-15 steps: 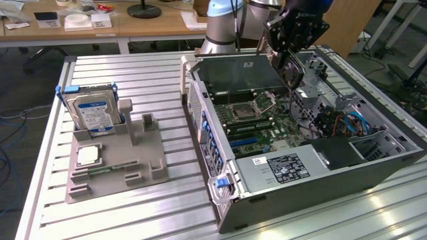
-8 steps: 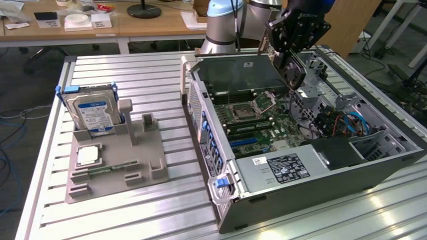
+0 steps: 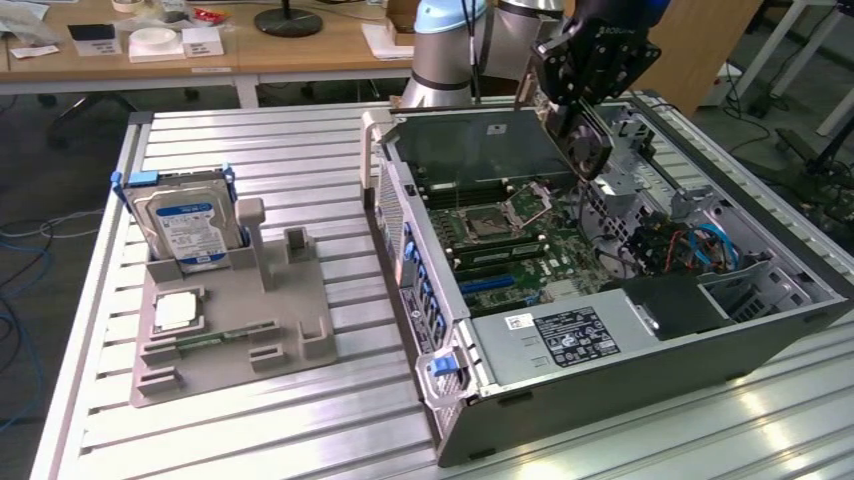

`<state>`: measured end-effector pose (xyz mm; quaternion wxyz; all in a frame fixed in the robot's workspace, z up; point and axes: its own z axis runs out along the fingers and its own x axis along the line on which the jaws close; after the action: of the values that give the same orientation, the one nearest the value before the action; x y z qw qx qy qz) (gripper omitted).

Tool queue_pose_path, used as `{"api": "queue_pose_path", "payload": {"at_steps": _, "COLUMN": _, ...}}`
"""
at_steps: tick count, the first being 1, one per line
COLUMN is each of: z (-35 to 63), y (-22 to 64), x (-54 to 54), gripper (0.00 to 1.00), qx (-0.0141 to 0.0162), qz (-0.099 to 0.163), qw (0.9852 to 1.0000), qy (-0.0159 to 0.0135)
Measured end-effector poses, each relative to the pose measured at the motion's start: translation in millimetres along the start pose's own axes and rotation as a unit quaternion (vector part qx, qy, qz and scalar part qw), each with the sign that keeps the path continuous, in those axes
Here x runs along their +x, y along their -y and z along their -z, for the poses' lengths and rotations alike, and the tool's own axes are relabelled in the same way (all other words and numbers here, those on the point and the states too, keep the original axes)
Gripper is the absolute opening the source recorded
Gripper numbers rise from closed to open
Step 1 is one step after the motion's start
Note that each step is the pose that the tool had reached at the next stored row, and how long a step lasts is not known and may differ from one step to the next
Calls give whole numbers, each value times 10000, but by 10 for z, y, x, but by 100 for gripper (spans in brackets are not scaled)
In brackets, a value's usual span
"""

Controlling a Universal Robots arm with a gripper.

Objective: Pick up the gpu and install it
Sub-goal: 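Insert the gpu into the slot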

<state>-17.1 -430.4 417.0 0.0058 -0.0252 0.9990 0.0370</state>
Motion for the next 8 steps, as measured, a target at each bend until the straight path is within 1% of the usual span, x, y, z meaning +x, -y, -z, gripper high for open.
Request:
{"api": "queue_pose_path", "payload": {"at_steps": 1, "z": -1, "y": 0, "x": 1, "gripper": 28, "qx": -6, "qz": 46, "qw": 10000, "qy": -3}}
{"api": "queue_pose_path", "payload": {"at_steps": 4, "z": -1, "y": 0, "x": 1, "gripper": 28, "qx": -11, "qz": 269, "qw": 9996, "qy": -20}}
{"api": "queue_pose_path", "payload": {"at_steps": 6, "z": 0, "y": 0, "x": 1, "gripper": 28, "qx": -13, "qz": 446, "qw": 9990, "qy": -33}}
{"api": "queue_pose_path", "payload": {"at_steps": 8, "z": 0, "y": 0, "x": 1, "gripper": 28, "qx": -15, "qz": 631, "qw": 9980, "qy": -47}}
